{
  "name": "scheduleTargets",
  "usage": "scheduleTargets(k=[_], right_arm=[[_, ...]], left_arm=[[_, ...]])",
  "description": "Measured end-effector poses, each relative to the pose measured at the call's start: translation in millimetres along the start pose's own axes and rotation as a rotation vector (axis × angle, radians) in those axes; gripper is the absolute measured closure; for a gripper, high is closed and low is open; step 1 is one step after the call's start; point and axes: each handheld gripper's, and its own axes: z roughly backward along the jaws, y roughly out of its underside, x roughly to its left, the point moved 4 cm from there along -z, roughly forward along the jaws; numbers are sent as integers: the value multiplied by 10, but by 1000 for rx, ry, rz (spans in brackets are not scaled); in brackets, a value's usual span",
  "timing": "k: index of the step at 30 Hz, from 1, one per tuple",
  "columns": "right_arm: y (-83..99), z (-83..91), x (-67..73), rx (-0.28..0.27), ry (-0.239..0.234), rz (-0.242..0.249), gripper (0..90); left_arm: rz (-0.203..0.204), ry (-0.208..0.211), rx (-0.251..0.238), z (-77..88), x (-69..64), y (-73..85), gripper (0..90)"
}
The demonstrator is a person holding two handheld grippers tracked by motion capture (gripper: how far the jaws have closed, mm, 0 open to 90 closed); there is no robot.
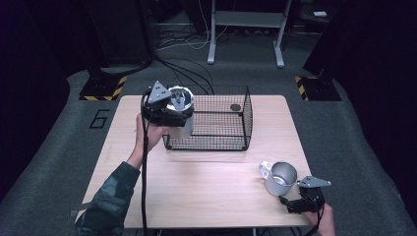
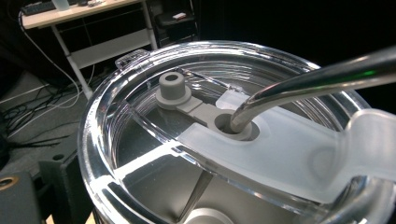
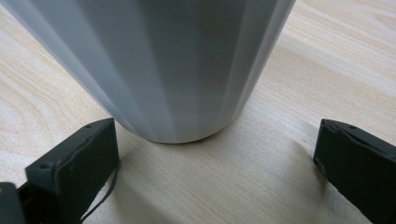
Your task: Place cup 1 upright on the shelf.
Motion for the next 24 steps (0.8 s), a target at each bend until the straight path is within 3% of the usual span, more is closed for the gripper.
scheduleTargets(k=[15,24], right_arm=[[0,2,-1,0,-3,1,0],[0,3,-1,0,-3,1,0]], left_arm=[[33,-20,18,-268,157,12,39],[50,-30,36,-465,184,46,39]])
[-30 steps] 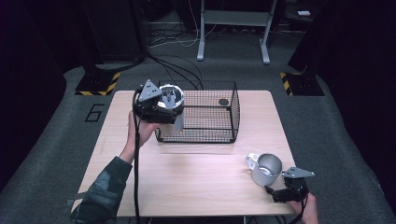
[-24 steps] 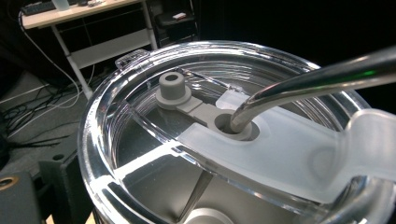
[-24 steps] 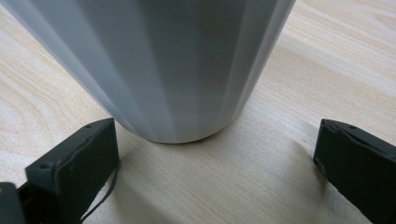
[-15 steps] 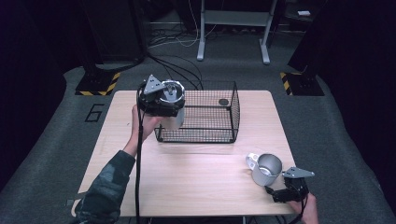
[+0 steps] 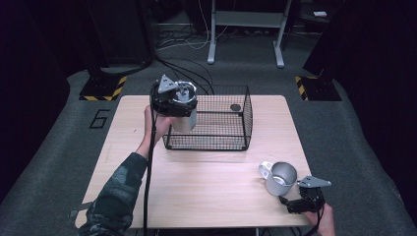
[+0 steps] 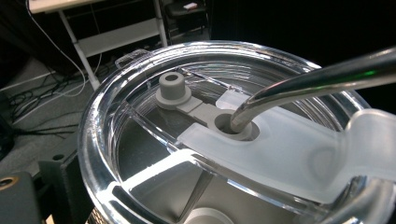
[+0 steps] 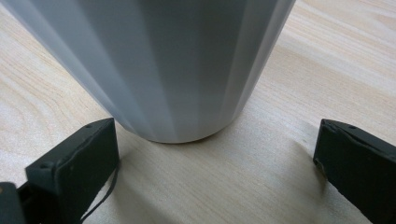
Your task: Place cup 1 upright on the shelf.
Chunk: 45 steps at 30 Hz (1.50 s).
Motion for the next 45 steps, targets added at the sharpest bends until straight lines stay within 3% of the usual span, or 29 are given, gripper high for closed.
scheduleTargets(k=[30,45], right_arm=[[0,-5,-4,2,10,3,0],[1,2,0,8,0,2,0]], left_arm=[[71,-10,75,-515,115,316,38],[70,-5,106,-674,88,429,38]])
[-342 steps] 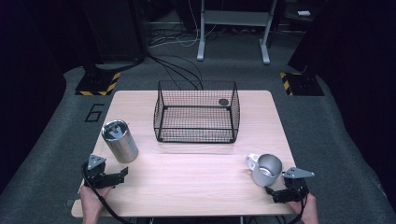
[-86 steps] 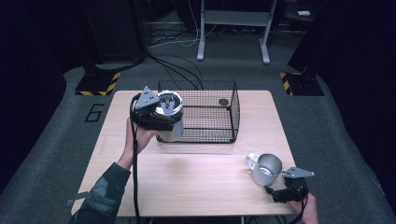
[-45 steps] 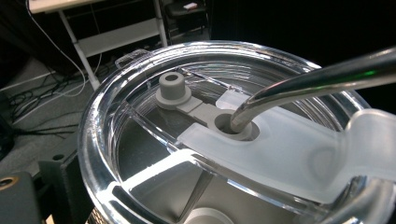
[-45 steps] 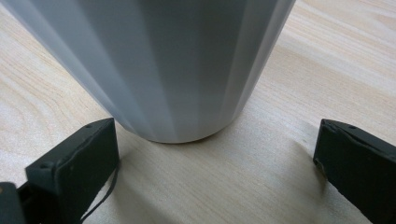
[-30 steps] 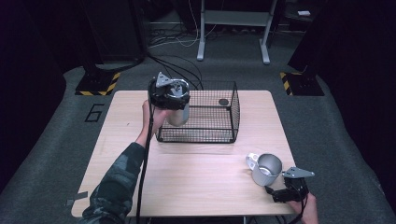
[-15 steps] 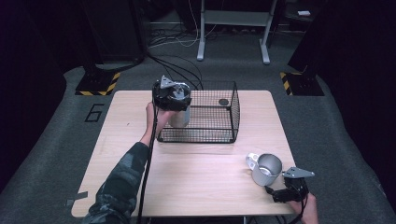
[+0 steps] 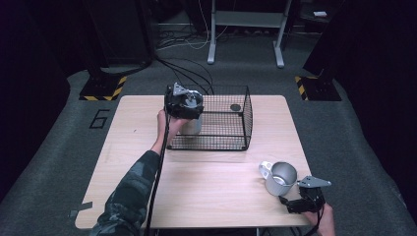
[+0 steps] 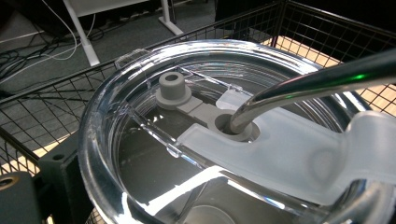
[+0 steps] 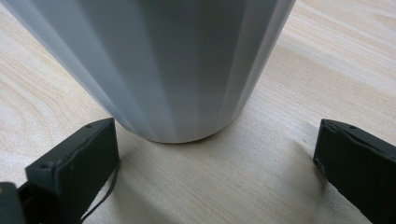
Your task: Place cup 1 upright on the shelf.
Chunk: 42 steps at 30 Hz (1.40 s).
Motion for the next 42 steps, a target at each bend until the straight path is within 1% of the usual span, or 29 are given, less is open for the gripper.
scheduleTargets(k=[2,13,14,16,18,19,20,25,28,29,31,35,36,40,42], right_arm=[[0,0,0,0,0,0,0],[-1,-4,1,-6,3,-2,0],[0,0,0,0,0,0,0],[0,0,0,-1,1,-1,0],[1,0,-4,2,3,4,0],[1,0,-3,0,2,3,0],[-1,-2,1,-5,2,-2,0],[0,0,0,0,0,0,0],[-2,-5,1,-10,3,-3,0],[0,-1,0,-1,1,0,0],[-1,-3,0,-7,2,-1,0],[0,0,0,0,0,0,0],[-1,-2,0,-8,2,-2,0],[-1,-4,1,-7,2,-2,0],[-1,-1,0,-8,0,-1,0]], left_arm=[[1,1,13,-16,3,14,38],[12,-3,36,-126,6,85,38],[12,-3,33,-137,7,94,38],[12,2,44,-153,7,118,37],[12,-5,46,-175,8,139,37],[10,-2,52,-181,12,147,38],[16,-6,49,-193,13,154,38],[17,-6,55,-214,29,174,37],[22,-4,64,-231,33,189,37],[23,-4,68,-237,38,197,37],[31,-5,59,-237,52,198,37],[27,2,69,-229,59,211,37],[26,3,75,-223,57,216,37],[30,1,79,-198,51,238,36],[34,0,91,-181,49,250,36]])
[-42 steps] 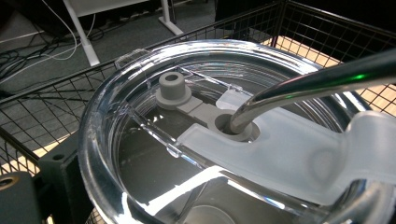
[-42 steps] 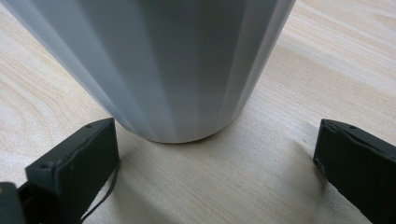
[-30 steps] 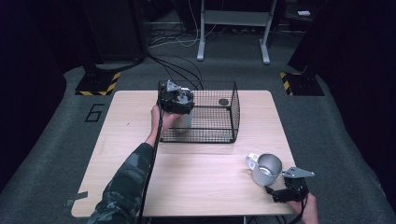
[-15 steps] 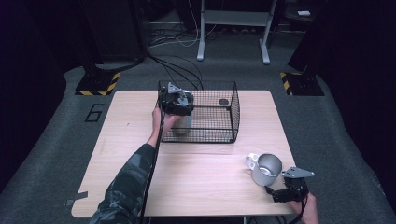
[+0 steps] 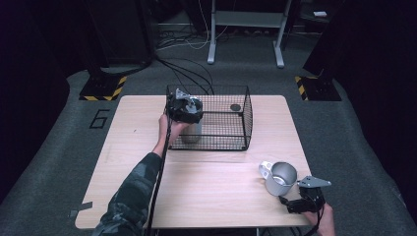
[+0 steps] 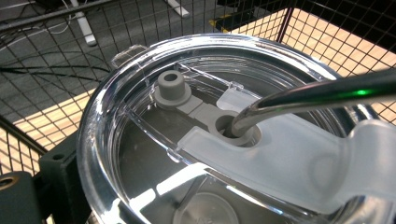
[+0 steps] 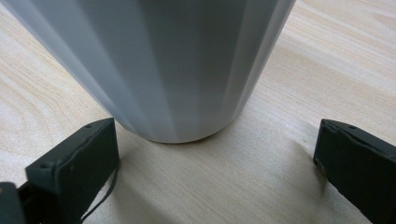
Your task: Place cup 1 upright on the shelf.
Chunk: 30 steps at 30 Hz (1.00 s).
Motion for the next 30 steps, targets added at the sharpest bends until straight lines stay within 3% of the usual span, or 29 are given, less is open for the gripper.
scheduleTargets(k=[9,15,22,30], right_arm=[[1,1,1,7,0,1,0],[1,0,1,6,1,0,0],[1,1,1,8,0,1,0],[2,-1,-4,9,6,4,0]], left_arm=[[-8,-15,54,54,-23,24,35],[6,-14,52,68,-8,28,33],[8,-10,29,87,-40,41,23],[-8,-17,-25,210,-55,-67,0]])
